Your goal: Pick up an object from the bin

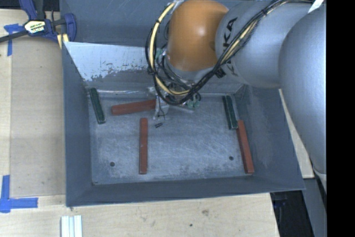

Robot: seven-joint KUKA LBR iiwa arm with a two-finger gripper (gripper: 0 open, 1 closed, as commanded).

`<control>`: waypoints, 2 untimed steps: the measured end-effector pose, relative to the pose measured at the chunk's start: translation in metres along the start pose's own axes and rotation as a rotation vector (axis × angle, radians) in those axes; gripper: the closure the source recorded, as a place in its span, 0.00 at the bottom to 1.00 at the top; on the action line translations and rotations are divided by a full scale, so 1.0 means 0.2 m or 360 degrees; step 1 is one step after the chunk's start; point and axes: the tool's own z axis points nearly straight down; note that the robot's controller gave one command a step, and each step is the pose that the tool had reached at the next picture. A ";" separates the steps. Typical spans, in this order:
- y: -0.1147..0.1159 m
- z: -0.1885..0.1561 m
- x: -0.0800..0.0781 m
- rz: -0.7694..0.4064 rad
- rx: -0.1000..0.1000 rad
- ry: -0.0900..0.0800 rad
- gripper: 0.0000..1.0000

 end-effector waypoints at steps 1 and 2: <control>-0.01 -0.34 0.06 -0.0048 0.0001 -0.0002 1.00; 0.10 -0.63 0.04 -0.0014 0.0001 -0.0013 1.00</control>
Offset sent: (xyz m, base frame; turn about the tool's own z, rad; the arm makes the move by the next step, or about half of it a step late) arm -0.0124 0.0181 0.1243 -0.0097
